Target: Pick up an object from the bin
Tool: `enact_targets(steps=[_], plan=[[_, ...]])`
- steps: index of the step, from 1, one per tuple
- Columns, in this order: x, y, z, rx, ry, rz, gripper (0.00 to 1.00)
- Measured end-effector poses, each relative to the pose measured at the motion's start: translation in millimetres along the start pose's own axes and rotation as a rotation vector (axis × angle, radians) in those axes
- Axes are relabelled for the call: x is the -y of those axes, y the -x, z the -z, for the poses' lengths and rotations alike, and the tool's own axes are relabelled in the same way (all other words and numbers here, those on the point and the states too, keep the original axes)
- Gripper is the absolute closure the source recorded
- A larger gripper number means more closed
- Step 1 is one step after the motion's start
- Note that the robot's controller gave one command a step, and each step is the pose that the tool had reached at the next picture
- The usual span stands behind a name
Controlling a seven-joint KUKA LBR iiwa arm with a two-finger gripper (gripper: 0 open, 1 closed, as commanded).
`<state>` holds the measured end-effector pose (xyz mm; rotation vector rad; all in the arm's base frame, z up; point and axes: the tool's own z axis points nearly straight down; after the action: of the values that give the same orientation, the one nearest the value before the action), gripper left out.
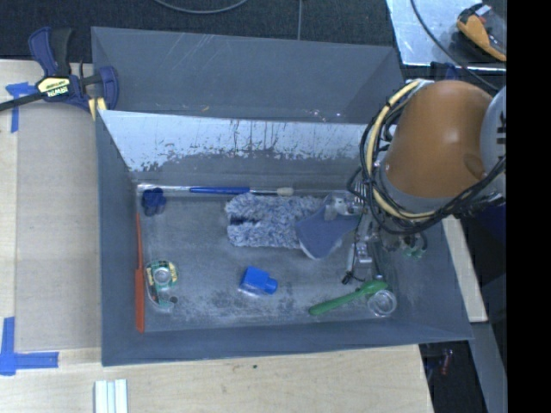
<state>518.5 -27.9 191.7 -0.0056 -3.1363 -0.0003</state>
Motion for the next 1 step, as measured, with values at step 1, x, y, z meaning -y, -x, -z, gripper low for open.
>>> enact_targets(steps=[1], plan=[[-0.1, 1.7, 4.7, 0.009, 0.000, 0.002, 0.00]])
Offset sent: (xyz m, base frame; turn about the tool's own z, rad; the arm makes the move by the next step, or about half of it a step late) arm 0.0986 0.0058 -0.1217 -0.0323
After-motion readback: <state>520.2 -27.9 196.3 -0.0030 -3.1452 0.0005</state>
